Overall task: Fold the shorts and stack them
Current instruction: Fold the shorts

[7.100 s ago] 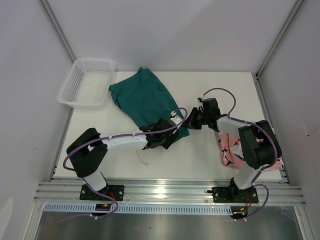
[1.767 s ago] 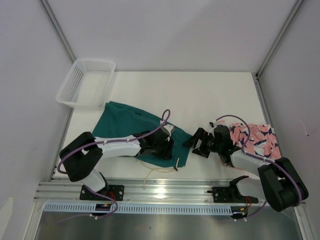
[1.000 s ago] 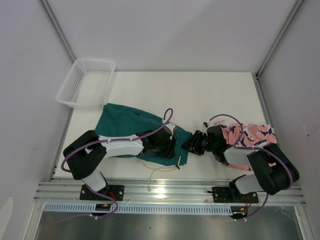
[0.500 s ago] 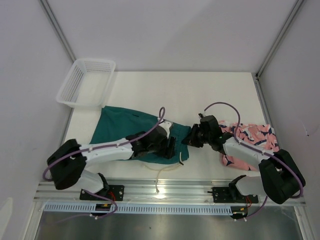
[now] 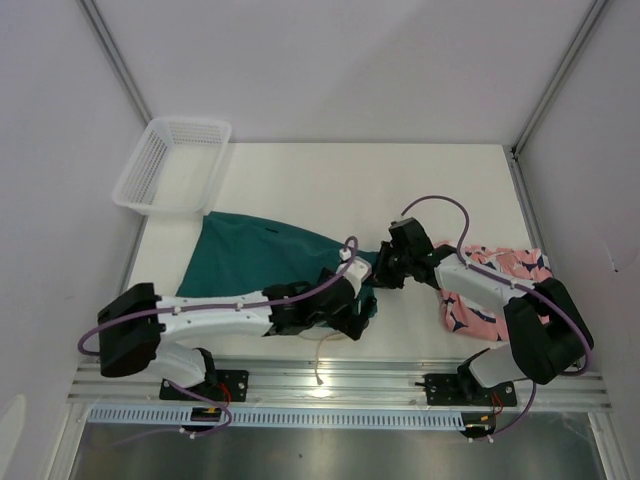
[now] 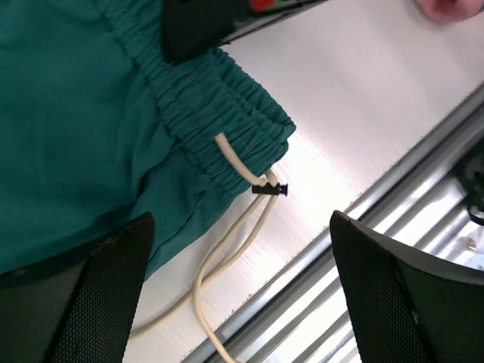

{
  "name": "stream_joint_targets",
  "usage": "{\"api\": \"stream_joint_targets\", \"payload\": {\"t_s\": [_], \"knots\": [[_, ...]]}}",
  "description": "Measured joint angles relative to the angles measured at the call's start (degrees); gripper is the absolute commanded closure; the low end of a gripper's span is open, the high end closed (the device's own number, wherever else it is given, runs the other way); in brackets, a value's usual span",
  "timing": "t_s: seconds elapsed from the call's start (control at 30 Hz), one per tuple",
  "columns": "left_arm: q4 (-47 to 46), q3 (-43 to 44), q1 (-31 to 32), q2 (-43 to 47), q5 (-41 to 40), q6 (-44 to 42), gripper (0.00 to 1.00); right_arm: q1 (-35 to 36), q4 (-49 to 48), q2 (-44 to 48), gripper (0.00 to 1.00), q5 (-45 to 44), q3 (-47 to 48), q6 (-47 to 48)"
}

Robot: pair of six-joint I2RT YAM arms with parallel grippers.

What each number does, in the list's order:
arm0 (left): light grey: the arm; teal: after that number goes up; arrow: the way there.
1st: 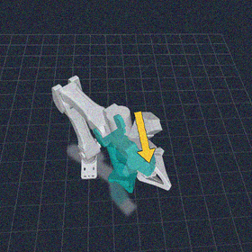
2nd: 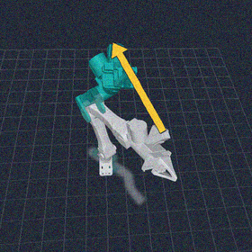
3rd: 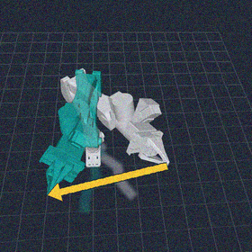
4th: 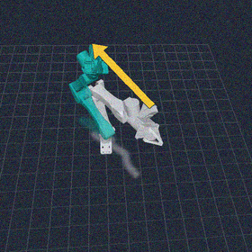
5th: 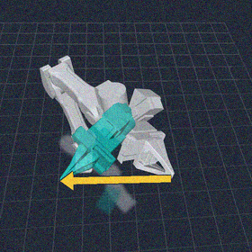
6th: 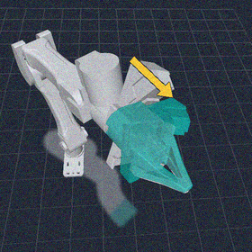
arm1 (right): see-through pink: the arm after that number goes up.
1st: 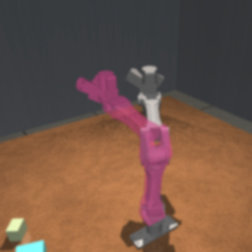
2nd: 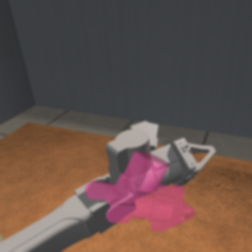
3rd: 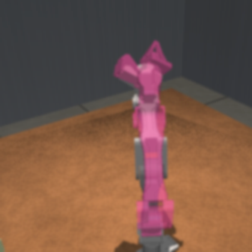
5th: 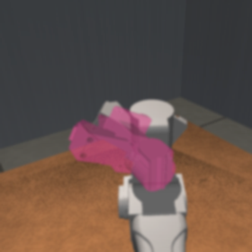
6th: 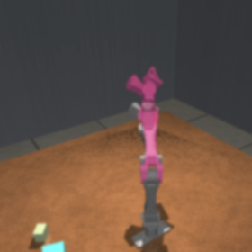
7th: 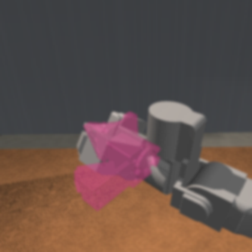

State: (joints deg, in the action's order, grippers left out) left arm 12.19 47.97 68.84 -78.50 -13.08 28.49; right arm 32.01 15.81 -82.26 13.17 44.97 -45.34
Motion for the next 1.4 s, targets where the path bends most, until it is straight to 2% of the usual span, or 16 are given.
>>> {"api": "stream_joint_targets", "payload": {"t_s": [0.17, 0.47, 0.87, 1.17, 1.27, 1.37, 1.4], "knots": [[1.2, 4.4, 3.5, -7.9, -5.3, -0.2, 0.01, 0.2, 1.3, -0.2, 1.0, 0.4, 1.2, -1.1], [3.6, 11.1, 6.2, -12.3, -13.0, -2.3, 0.01, 0.3, 3.7, -0.9, 1.0, 0.9, 3.2, -2.3], [6.1, 17.3, 9.8, -20.7, -18.7, -7.2, 0.01, 0.3, 3.8, -1.9, 1.0, 2.8, 3.4, -3.4], [12.5, 22.3, 10.2, -26.4, -23.8, -7.0, 0.01, 0.2, 3.7, -1.9, 1.0, 3.0, 3.4, -4.0], [14.4, 22.4, 10.2, -26.5, -25.9, -6.5, 0.08, 0.2, 3.7, -1.9, 1.0, 3.5, 3.4, -4.0], [16.2, 22.8, 10.2, -26.9, -27.8, -6.0, 0.23, 0.2, 3.7, -1.9, 1.0, 4.0, 3.4, -4.0], [16.6, 22.9, 10.2, -27.2, -28.4, -5.8, 0.32, 0.2, 3.7, -1.9, 1.0, 4.1, 3.4, -4.0]]}}
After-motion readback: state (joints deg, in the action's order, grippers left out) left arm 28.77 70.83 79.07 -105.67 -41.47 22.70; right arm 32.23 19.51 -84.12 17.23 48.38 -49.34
